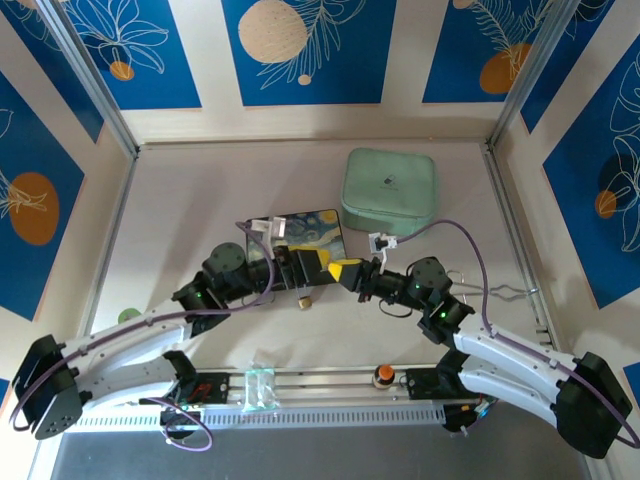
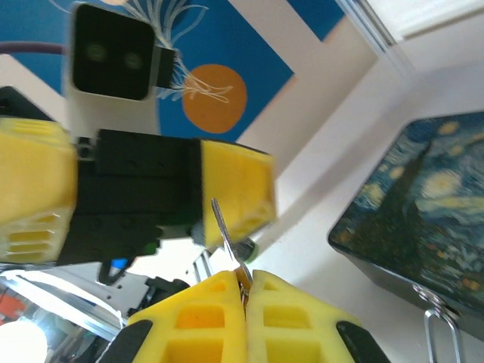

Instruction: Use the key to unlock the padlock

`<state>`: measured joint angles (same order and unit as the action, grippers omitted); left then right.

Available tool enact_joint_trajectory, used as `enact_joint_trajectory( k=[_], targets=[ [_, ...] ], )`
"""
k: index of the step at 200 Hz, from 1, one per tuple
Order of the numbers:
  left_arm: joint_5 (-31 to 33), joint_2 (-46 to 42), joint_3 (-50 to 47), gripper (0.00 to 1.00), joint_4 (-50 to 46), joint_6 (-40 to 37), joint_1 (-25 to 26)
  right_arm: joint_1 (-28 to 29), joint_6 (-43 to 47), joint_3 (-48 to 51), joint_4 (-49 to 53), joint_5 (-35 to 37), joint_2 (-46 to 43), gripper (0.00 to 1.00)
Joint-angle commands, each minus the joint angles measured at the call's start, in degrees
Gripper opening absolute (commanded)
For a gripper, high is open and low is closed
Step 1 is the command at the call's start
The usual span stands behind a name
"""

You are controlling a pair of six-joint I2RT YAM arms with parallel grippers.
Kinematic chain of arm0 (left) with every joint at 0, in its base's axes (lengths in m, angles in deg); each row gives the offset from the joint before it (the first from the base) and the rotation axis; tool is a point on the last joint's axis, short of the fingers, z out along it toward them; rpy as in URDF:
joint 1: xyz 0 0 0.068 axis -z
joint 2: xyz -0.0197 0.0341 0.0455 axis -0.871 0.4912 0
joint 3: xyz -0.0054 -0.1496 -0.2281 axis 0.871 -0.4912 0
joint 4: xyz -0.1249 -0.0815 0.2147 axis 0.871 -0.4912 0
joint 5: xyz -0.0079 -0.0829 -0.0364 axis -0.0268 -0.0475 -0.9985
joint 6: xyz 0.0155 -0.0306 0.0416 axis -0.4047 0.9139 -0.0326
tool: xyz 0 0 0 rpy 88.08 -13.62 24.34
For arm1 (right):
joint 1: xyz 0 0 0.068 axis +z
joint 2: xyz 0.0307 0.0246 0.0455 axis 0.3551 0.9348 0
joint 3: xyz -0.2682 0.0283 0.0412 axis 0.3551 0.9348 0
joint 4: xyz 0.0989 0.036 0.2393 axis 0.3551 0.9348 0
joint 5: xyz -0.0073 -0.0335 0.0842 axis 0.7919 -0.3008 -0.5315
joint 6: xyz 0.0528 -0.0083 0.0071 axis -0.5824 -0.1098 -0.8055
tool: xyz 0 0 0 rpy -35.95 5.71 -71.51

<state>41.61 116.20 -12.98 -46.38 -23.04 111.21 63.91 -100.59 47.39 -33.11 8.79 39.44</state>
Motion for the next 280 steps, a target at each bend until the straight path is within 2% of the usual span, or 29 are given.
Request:
enact_joint_trajectory(
  k=[1,26,52,77,96,111,130,152,184,234,280],
  targets=[
    [9.01,-3.14,3.31,0.73,-13.96,-3.81,0.00,-0.25,1.06,-1.18,7.20,2.32,-0.99,0.00],
    [11.86,-2.74,4.96,0.68,-25.97,-6.16,0.21,-0.30,1.68,-3.42,18.94,6.18,-1.51,0.00],
    [11.73,-1.50,1.11,0.62,-28.03,-6.10,1.55,-0.28,1.12,-4.84,27.55,9.72,-0.28,0.00],
    [17.50,-1.86,-3.03,0.62,-27.91,-6.75,5.97,-0.13,-0.06,-4.65,29.15,10.29,1.97,0.00],
    [20.75,-1.13,-7.88,0.63,-23.33,-6.39,7.89,0.84,-0.10,-4.25,29.23,12.32,2.47,0.00],
    [21.24,-0.36,-13.96,0.69,-14.28,-4.23,7.99,1.35,0.39,-4.05,28.92,12.96,2.38,0.00],
    [22.06,1.21,-17.87,0.70,-7.19,-4.46,7.99,2.00,0.62,-4.07,28.75,12.93,2.37,0.00],
    [22.38,4.72,-16.43,0.70,-7.05,-9.95,7.99,2.50,0.15,-3.63,28.63,13.45,2.63,0.00],
    [22.50,10.34,-14.61,0.70,-4.68,-13.13,7.82,2.50,-1.18,-2.30,27.83,13.83,2.50,0.00],
    [23.55,18.26,-13.53,0.73,1.11,-12.92,7.53,2.50,-2.00,-1.08,28.06,14.24,1.47,0.00],
    [25.17,25.42,-11.89,0.67,5.47,-13.95,7.89,2.37,-2.54,0.84,27.72,15.04,0.02,0.00]
  ],
)
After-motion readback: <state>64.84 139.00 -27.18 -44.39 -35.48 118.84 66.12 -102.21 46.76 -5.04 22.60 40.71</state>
